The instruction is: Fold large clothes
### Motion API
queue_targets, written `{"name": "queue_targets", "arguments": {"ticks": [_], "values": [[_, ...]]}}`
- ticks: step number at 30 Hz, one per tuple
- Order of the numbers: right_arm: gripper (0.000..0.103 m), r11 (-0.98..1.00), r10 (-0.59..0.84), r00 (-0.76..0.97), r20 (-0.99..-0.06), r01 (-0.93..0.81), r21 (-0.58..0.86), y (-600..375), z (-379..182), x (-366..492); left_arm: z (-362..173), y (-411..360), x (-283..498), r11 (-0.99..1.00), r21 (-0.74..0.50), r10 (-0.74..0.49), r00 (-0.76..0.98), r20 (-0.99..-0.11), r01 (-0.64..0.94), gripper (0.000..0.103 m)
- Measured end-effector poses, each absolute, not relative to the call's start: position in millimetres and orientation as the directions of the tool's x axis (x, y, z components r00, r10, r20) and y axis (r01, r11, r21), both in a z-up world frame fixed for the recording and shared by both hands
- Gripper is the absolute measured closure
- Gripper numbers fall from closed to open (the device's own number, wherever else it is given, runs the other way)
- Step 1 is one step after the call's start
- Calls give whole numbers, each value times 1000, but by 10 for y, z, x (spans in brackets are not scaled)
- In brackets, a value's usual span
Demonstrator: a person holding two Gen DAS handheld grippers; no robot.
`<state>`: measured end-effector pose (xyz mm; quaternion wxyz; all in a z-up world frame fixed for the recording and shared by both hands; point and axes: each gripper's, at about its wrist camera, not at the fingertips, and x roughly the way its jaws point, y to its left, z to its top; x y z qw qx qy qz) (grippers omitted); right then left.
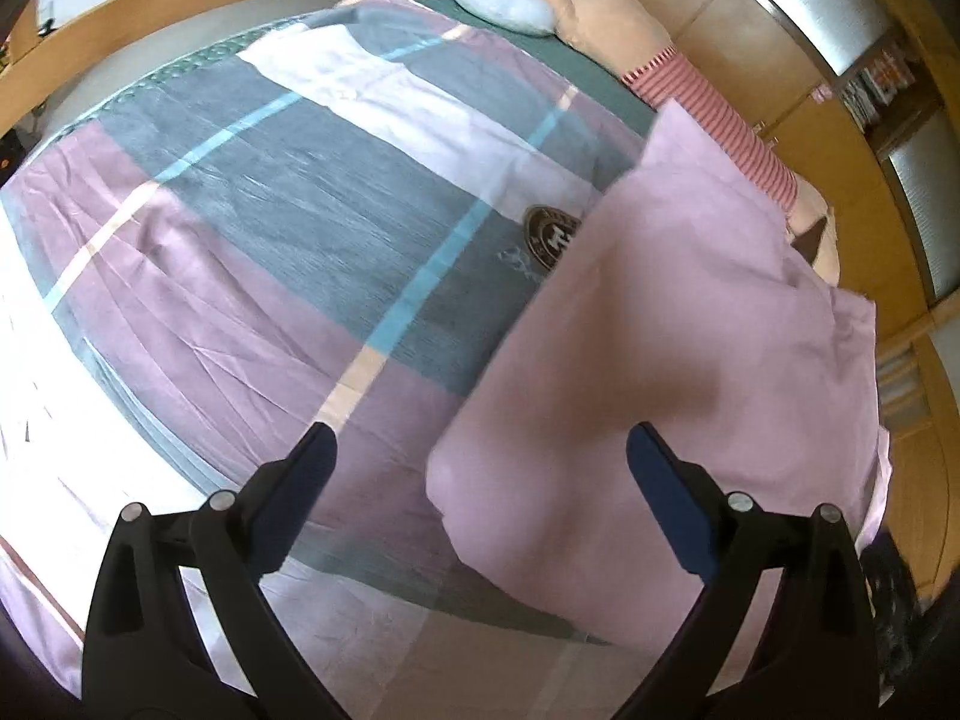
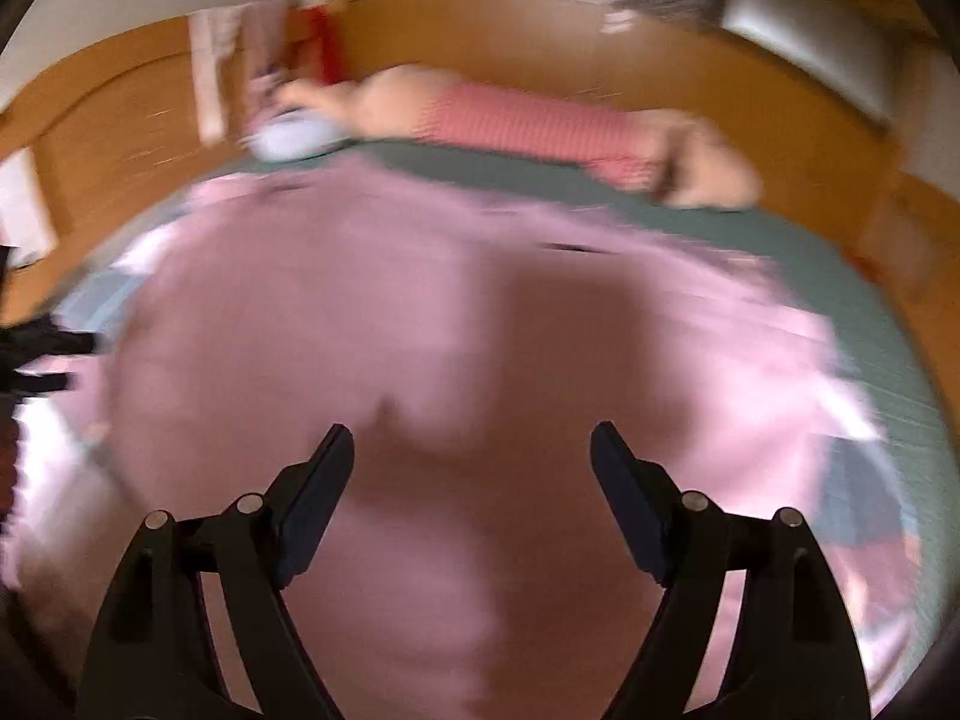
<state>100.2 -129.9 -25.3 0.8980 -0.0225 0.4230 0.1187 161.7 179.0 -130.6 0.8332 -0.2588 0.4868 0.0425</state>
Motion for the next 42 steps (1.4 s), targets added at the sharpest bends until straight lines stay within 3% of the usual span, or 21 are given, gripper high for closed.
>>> {"name": "queue_targets", "arguments": {"ticks": [3,5,9,14,15,19,23,27,30,33,42], "values": [[21,982,137,586,-799,-185,32,-1027,-434,1493,-1258,1569,1672,888,-386,-212,522,-826,-249,5],[12,992,91,589,-803,-120,25,-994,-511,1832,-1245,1448,1647,904,-376,-225,523,-822,-202,5],[5,999,-31,608,-793,43,-6,-1100,-612,2413,-1192,1212,1581,930,-353,-259,504,-824,-99,4],[1,994,-57,601,-798,106,9,-1217,-695,2534,-1133,1150,1537,957,-288,-232,512,-827,-32,5],[1,993,-61,621,-782,117,14,-1211,-637,2487,-1117,1148,1529,959,-283,-230,517,-824,-25,5],[3,982,-51,824,-564,145,122,-1436,-152,1678,-976,1062,1433,961,-275,-243,565,-789,30,5],[1,989,43,804,-593,47,137,-1628,-47,680,-756,784,1184,980,-177,-194,665,-721,95,4],[1,982,-5,761,-648,126,141,-1893,-69,-256,-599,405,783,980,-92,-190,719,-668,174,2],[1,958,-128,746,-653,264,113,-2007,-75,-804,-525,210,523,968,-83,-235,731,-640,239,2],[1,930,-217,727,-652,356,88,-2029,-93,-986,-531,109,417,964,-102,-254,735,-629,246,2],[1,973,-150,751,-643,227,38,-1531,77,-799,-516,236,446,977,-114,-210,721,-660,180,2]]}}
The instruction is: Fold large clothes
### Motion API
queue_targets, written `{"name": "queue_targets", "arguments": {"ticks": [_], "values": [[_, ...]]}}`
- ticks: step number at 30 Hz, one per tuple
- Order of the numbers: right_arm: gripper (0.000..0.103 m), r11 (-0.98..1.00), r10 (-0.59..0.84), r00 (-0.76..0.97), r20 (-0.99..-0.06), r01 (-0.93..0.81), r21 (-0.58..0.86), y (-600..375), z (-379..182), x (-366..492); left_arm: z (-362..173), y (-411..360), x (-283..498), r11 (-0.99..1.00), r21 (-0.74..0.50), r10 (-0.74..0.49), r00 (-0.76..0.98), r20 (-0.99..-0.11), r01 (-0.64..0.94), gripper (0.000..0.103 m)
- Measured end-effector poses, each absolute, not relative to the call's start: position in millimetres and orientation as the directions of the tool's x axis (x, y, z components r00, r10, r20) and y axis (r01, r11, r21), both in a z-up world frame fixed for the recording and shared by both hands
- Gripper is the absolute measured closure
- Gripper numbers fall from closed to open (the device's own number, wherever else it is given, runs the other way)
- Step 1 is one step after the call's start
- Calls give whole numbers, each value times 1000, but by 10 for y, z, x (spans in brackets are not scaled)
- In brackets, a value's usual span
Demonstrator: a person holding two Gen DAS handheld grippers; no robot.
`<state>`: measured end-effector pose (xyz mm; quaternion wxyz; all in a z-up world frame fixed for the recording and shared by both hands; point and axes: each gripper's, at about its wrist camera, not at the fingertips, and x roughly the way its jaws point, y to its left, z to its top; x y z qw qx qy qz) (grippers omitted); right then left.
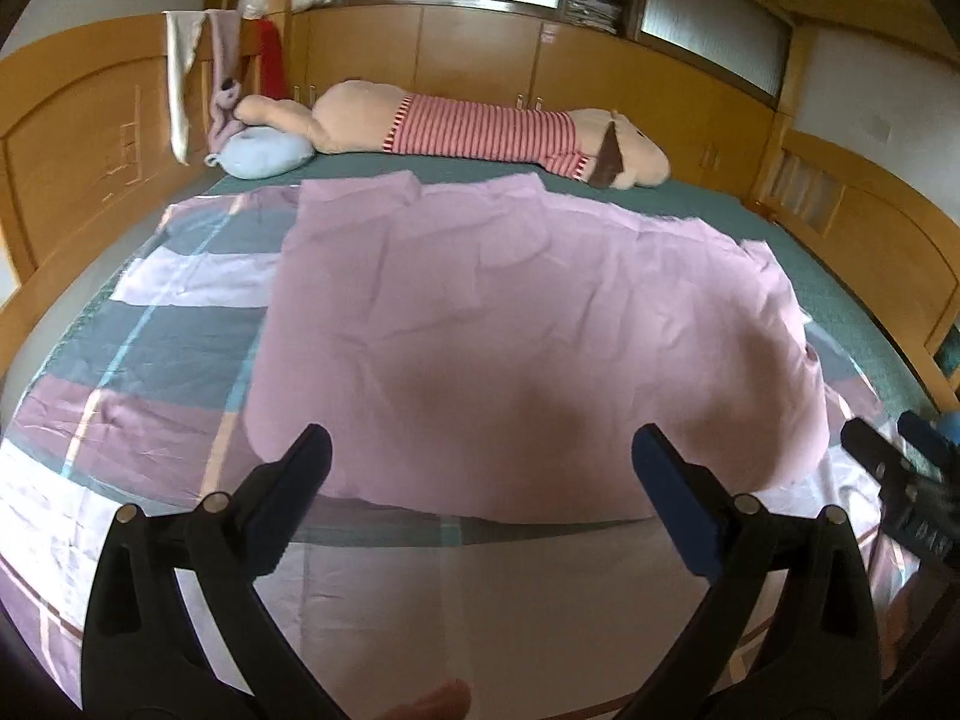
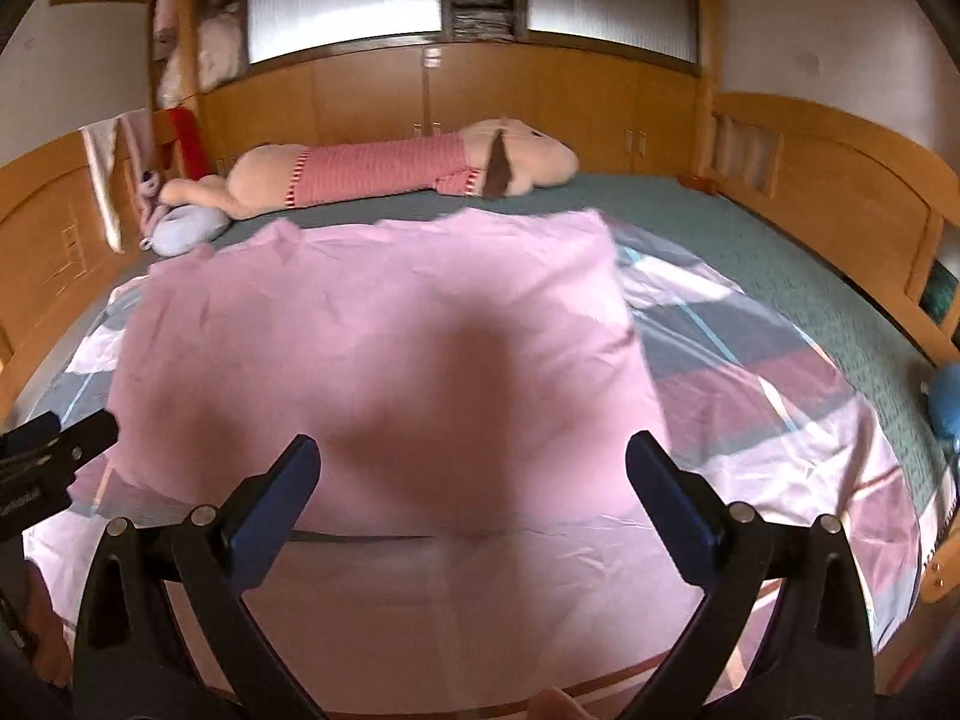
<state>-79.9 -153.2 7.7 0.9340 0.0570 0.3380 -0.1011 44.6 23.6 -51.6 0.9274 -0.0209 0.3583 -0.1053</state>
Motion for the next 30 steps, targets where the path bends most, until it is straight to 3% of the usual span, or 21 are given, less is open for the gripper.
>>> {"name": "queue_targets", "arguments": {"ticks": [21,30], "values": [[1,985,-138,760,-635,173,-6,-1267,157,-915,-435,197,321,977,-52,-191,750,-633,205,2],[1,984,-143,765,-628,181,-5,-1198,169,-912,-427,226,333,974,-84,-216,741,-636,211,2]]}}
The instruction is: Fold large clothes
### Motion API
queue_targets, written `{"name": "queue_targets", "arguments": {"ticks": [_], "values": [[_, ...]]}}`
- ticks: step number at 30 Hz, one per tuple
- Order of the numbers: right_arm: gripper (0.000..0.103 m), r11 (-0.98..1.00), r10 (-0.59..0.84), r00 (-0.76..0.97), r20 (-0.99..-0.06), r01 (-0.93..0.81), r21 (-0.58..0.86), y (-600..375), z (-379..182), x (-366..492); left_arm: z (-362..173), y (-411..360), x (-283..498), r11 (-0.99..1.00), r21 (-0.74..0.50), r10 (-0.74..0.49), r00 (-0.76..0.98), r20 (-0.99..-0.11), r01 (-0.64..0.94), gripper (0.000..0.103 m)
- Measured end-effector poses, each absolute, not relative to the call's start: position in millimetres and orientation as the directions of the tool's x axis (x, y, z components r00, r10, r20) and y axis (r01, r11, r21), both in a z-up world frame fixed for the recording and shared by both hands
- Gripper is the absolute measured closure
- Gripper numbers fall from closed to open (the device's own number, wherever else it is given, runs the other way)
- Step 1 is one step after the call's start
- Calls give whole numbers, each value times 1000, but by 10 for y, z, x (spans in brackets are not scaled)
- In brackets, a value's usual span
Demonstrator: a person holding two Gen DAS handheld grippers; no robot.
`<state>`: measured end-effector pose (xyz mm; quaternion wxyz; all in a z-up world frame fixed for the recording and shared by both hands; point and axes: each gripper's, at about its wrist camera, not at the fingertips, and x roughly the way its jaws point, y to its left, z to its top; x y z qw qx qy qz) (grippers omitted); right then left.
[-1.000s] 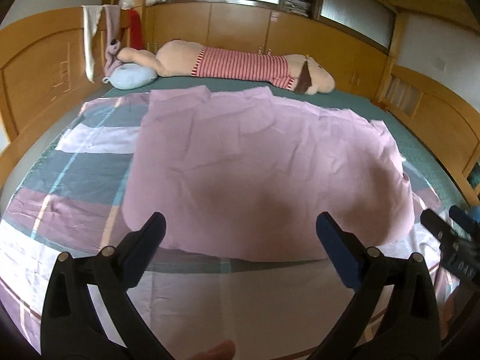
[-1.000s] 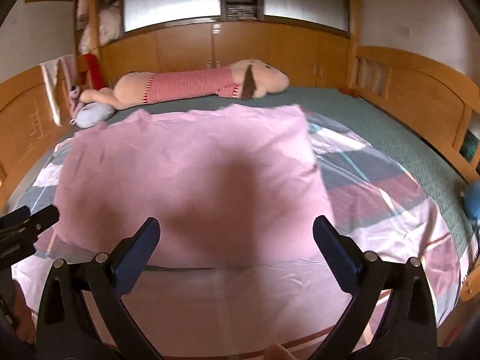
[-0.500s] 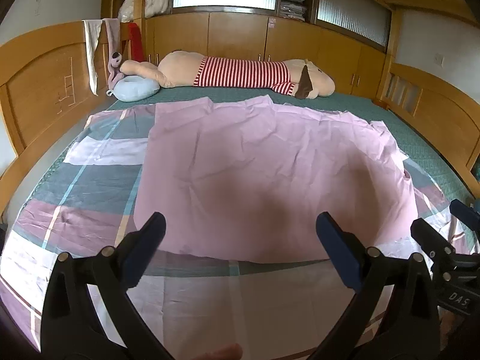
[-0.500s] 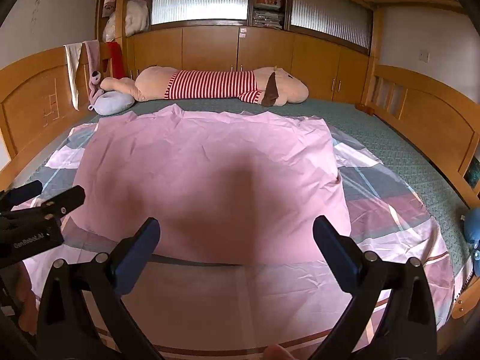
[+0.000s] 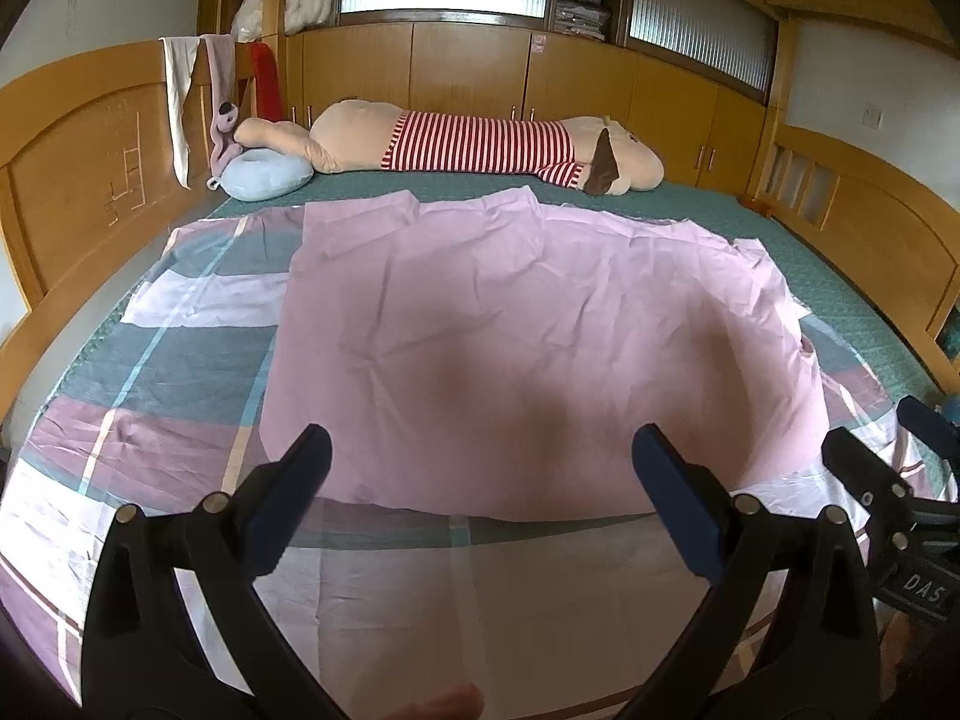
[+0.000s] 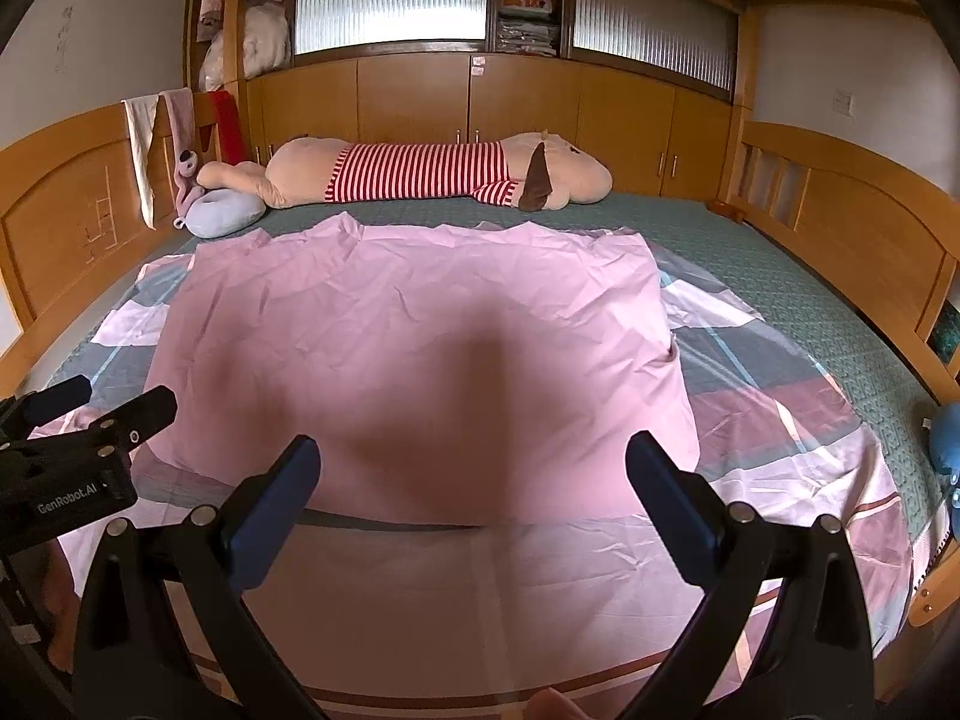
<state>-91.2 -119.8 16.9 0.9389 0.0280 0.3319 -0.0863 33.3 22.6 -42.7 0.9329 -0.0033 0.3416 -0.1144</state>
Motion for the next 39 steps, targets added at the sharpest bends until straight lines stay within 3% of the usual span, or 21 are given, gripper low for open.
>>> {"name": "queue_targets", "arguments": {"ticks": [39], "values": [[1,989,-125,757,-641,149,-17,-994,112,-905,-432,245,313,971,-98,-230,739,-633,219,2]]}}
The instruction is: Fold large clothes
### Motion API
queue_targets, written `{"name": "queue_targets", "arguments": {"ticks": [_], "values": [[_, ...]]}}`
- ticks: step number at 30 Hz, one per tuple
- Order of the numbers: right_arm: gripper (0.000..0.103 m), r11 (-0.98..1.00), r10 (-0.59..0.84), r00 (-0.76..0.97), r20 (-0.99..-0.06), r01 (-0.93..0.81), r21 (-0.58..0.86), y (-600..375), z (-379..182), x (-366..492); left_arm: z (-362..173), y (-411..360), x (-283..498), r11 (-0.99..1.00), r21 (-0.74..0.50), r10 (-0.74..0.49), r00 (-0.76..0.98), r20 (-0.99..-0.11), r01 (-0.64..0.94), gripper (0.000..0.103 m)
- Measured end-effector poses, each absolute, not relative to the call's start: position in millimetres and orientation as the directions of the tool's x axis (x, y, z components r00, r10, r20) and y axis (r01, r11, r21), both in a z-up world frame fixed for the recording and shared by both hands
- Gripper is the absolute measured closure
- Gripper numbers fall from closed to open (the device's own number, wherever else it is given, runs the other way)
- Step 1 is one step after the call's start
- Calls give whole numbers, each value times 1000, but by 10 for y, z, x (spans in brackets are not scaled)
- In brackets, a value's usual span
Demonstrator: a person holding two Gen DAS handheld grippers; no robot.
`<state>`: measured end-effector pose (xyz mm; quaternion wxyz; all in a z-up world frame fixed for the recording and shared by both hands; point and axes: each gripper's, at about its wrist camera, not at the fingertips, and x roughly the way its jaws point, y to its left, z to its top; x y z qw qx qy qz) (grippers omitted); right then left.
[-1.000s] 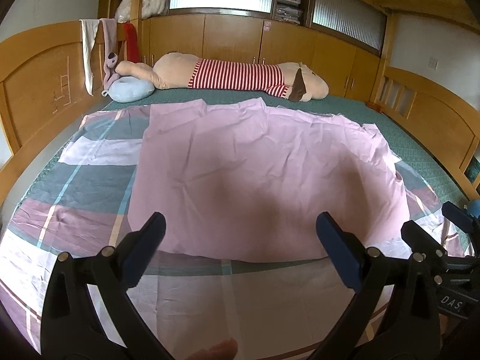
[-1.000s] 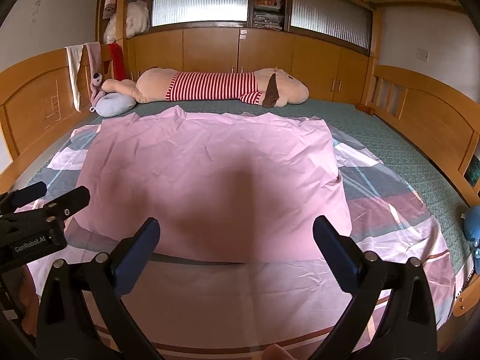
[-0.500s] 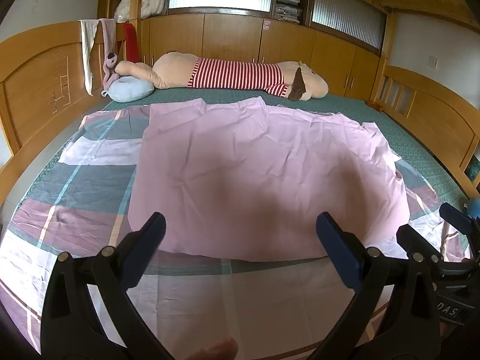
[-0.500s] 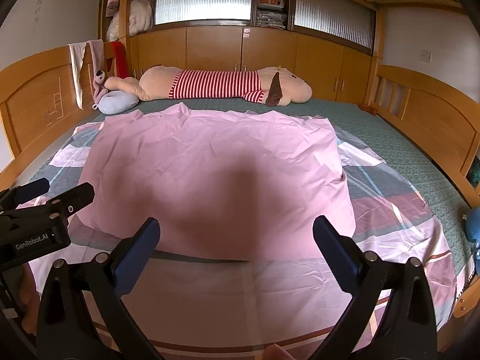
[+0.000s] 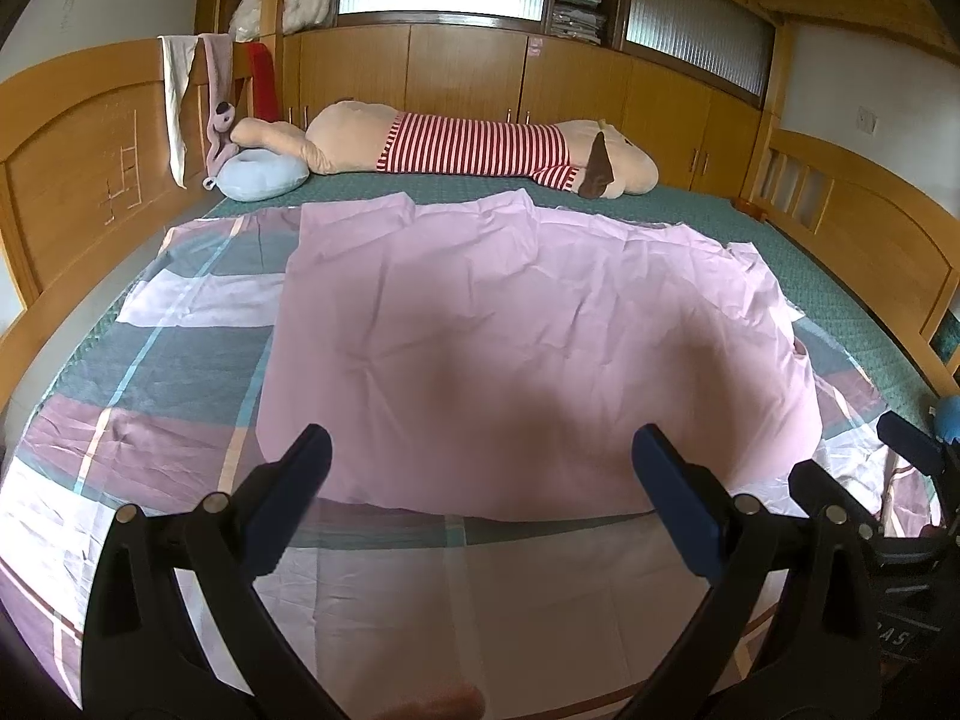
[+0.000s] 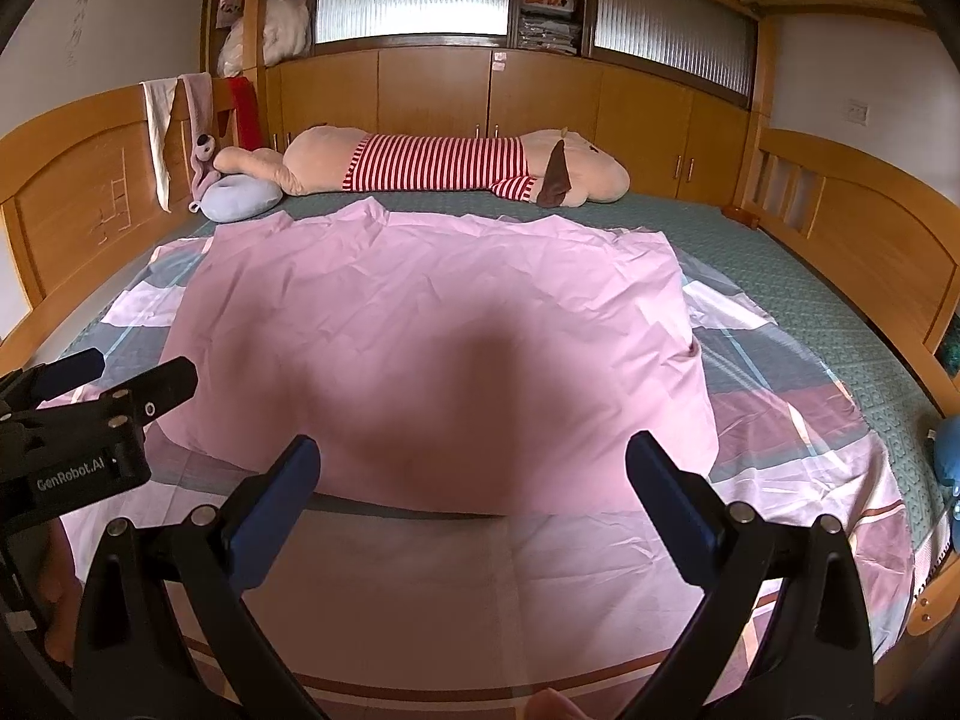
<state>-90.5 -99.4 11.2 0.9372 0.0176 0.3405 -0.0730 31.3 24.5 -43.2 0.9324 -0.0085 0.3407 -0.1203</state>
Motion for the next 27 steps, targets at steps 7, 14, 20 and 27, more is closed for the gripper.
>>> {"name": "queue_targets", "arguments": {"ticks": [7,14,20,27], "values": [[1,990,-121,756,-643,140,-21,-946,100,-893,-429,247,319,970,-100,-232,735,-637,220,2],[1,991,-118,753,-647,134,-25,-911,102,-876,-447,211,309,969,-67,-224,737,-637,236,2],[1,991,-118,755,-645,131,-28,-873,108,-891,-481,181,301,973,-39,-198,737,-647,227,2],[1,991,-113,746,-656,129,-23,-873,77,-898,-509,139,285,974,-3,-175,740,-650,228,2]]}}
